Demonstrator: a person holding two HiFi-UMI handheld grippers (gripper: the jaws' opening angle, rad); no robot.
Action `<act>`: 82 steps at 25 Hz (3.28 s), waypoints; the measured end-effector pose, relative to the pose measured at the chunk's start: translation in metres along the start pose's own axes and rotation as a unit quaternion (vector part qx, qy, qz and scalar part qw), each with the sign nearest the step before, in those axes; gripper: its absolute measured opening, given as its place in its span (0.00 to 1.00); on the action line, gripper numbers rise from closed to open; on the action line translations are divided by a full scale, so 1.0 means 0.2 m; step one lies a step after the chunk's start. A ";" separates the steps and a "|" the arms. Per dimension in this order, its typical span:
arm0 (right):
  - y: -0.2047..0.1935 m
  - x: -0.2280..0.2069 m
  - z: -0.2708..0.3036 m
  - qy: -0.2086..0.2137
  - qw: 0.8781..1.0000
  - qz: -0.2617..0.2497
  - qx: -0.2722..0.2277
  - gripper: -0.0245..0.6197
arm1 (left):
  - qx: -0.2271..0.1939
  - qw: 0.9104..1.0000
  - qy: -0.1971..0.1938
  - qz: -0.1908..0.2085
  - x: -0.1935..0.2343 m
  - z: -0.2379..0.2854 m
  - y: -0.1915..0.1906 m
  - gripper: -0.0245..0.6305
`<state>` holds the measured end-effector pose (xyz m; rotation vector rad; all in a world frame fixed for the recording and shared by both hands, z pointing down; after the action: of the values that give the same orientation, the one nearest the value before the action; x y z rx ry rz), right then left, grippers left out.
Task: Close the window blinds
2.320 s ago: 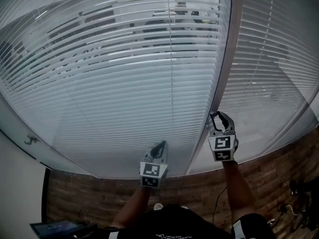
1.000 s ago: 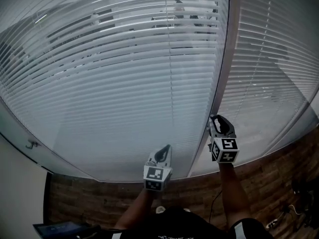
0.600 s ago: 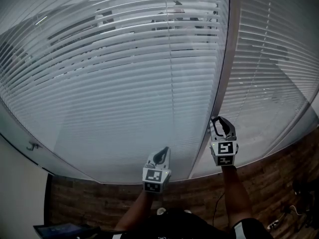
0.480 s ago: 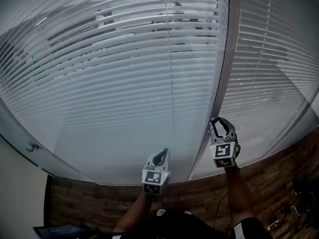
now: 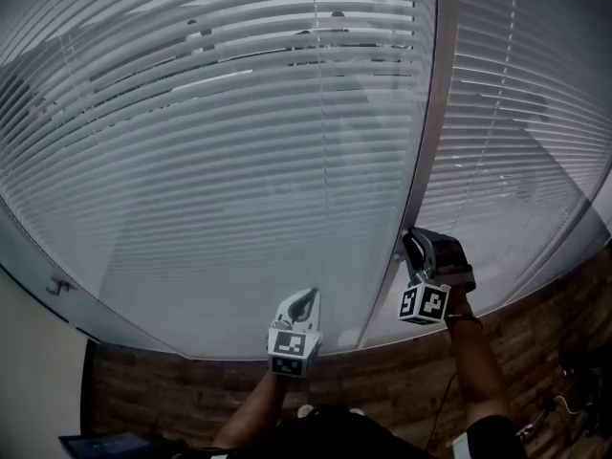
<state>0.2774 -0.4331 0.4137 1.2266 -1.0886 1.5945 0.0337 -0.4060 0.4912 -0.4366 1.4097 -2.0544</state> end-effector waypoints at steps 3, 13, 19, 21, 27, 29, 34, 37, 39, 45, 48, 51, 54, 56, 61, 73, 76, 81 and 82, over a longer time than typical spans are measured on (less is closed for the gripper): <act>0.02 0.01 0.00 -0.019 0.998 -0.060 0.023 0.24 | 0.000 1.000 -0.006 0.006 -0.01 0.01 0.00 0.03; -0.01 -0.01 -0.11 0.056 0.966 0.252 -0.030 0.25 | 0.001 1.000 -0.019 0.012 -0.03 0.01 0.03 0.03; -0.08 -0.03 -0.08 0.154 0.775 0.607 -0.082 0.28 | -0.002 0.999 -0.035 -0.005 -0.09 0.02 0.07 0.03; -0.08 -0.03 -0.06 0.156 0.739 0.651 -0.079 0.28 | -0.008 0.999 -0.038 -0.003 -0.11 0.02 0.10 0.03; -0.08 -0.02 -0.04 0.116 0.722 0.680 -0.054 0.28 | -0.010 0.999 -0.036 0.002 -0.12 0.01 0.08 0.03; -0.09 -0.02 -0.04 0.109 0.719 0.684 -0.051 0.28 | -0.008 0.999 -0.035 0.002 -0.11 0.01 0.07 0.03; -0.09 -0.02 0.00 0.127 0.716 0.685 -0.053 0.28 | -0.003 1.000 -0.027 -0.004 -0.09 0.00 0.04 0.03; -0.09 -0.02 0.00 0.125 0.721 0.680 -0.055 0.24 | -0.006 1.000 -0.025 -0.003 -0.07 0.00 0.03 0.03; -0.09 -0.02 0.00 0.127 0.723 0.677 -0.057 0.24 | -0.006 1.000 -0.022 -0.006 -0.06 0.00 0.02 0.03; -0.08 -0.03 -0.01 0.123 0.778 0.614 -0.048 0.23 | -0.007 0.999 -0.033 -0.012 -0.07 -0.01 0.06 0.03; -0.07 -0.05 -0.02 0.112 0.845 0.522 -0.035 0.23 | -0.010 1.000 -0.014 -0.002 -0.02 -0.01 0.03 0.03; -0.02 -0.06 -0.04 0.093 0.907 0.410 -0.019 0.23 | 0.000 1.000 -0.004 -0.007 0.04 -0.03 0.00 0.03; 0.02 -0.07 -0.06 0.071 0.948 0.311 -0.001 0.23 | 0.002 1.000 -0.002 -0.005 0.04 -0.04 -0.01 0.03; 0.02 -0.05 -0.05 0.048 0.969 0.241 0.015 0.23 | 0.000 1.000 -0.005 -0.003 0.03 -0.03 0.00 0.03; 0.02 0.05 -0.02 -0.035 0.998 0.030 0.037 0.23 | -0.002 1.000 -0.012 0.001 0.00 -0.01 -0.02 0.03; 0.01 0.06 -0.01 -0.087 0.983 -0.158 0.035 0.23 | 0.001 1.000 -0.011 0.008 -0.01 -0.01 0.01 0.03; 0.00 0.06 -0.01 -0.096 0.986 -0.134 0.039 0.23 | -0.001 1.000 -0.012 0.009 -0.01 -0.01 0.02 0.03; 0.01 0.08 -0.04 -0.087 0.994 -0.058 0.023 0.23 | 0.004 1.000 -0.010 0.006 -0.01 -0.01 -0.01 0.03; 0.00 0.07 -0.05 -0.070 0.997 -0.014 0.018 0.23 | 0.005 1.000 -0.009 0.006 -0.01 -0.01 -0.01 0.03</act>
<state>0.2714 -0.4220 0.4267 1.3900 -1.1285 1.5317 0.0336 -0.4019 0.4928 -0.4407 1.3869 -2.0415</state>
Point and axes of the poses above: the fingertips, and each gripper's own axes: z forward along the fingers, x to its left, y out of its top, the point moved 7 cm from there along -z, backward along the fingers, and after that the axes turned 14 degrees about x, right-handed, at the moved point
